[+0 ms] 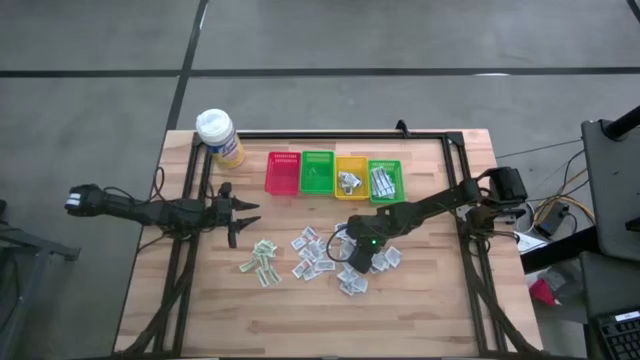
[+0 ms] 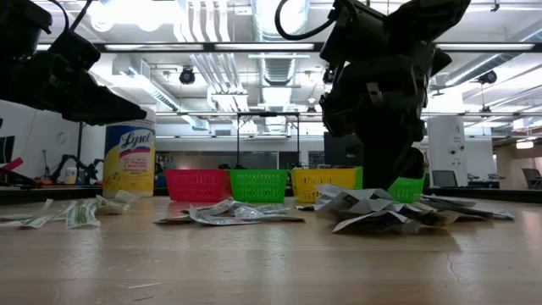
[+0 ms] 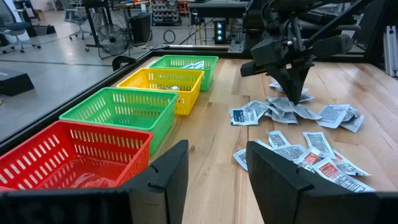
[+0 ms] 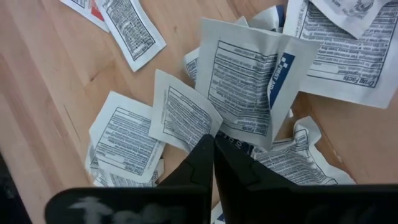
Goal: Pick & Place First Aid Supplies
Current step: Put the blue alcohol pad into the yellow bin
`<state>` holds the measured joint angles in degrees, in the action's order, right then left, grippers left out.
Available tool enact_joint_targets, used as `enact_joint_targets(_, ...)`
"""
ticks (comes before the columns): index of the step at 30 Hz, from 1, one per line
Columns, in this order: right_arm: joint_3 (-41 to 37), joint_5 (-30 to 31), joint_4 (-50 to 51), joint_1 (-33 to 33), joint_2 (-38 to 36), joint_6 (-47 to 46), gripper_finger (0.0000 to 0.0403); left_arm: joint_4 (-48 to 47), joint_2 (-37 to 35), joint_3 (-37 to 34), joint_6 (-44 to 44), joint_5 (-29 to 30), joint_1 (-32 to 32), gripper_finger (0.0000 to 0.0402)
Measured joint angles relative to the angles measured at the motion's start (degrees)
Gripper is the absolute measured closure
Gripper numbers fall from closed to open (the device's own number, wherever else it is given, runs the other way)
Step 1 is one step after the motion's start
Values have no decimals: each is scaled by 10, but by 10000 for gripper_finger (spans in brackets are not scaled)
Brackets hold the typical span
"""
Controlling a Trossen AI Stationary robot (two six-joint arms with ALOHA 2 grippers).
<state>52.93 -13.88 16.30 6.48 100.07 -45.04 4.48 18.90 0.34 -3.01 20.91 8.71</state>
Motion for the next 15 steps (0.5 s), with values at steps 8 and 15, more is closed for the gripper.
enact_joint_targets(8, 0, -8, 8, 0, -12, 2, 395, 0, 0, 0, 0, 0, 0, 243)
enact_joint_targets(15, 0, -16, 23, 0, -35, 12, 395, 0, 0, 0, 0, 0, 0, 243)
